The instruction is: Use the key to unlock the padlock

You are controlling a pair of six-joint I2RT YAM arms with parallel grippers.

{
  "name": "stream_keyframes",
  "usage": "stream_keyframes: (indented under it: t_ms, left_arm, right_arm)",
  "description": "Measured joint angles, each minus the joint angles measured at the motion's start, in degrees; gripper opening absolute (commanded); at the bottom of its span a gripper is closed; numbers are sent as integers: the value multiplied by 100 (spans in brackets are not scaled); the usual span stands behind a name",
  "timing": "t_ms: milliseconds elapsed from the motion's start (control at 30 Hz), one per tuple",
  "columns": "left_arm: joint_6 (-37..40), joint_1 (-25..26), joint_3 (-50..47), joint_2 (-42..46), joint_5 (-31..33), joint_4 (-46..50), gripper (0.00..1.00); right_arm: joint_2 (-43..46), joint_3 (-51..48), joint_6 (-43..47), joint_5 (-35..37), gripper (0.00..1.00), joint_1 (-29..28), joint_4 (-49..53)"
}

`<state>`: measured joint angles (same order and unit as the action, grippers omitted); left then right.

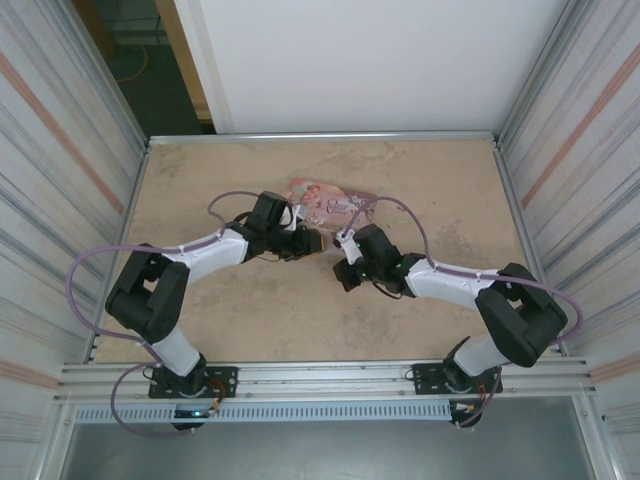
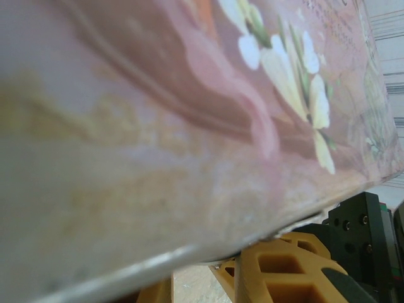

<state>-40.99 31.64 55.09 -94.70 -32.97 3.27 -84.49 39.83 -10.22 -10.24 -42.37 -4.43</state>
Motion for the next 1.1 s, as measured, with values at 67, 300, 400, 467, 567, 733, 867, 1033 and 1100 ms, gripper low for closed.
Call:
stream_keyframes:
  t_ms: [67, 300, 400, 467, 567, 733, 867, 1033, 1100]
  left_arm:
    - [0, 0, 0, 0, 2, 0, 12]
    - [0, 0, 9, 0, 0, 2, 12]
    - [0, 0, 9, 0, 0, 2, 12]
    - [2, 0, 9, 0, 0, 4, 12]
    - [2, 0, 9, 0, 0, 15, 12]
    - [2, 0, 9, 0, -2, 13, 12]
    - [2, 0, 9, 0, -2, 15, 11]
    - [2, 0, 9, 0, 2, 17, 11]
    - [4, -2, 9, 0, 4, 17, 11]
  right_arm:
    - [-22, 37, 0, 0, 0, 0, -35]
    - [-149, 94, -7, -2, 0, 0, -120]
    - [-210, 111, -48, -7, 0, 13, -155]
    - [-249, 142, -109, -22, 0, 37, -184]
    - [-262, 164, -142, -46, 0, 85, -240]
    - [-278, 166, -227, -127, 0, 162, -330]
    - [-295, 166, -282, -175, 0, 190, -334]
    - [-321, 166, -286, -181, 0, 201, -367]
    - [-328, 166, -286, -197, 0, 201, -376]
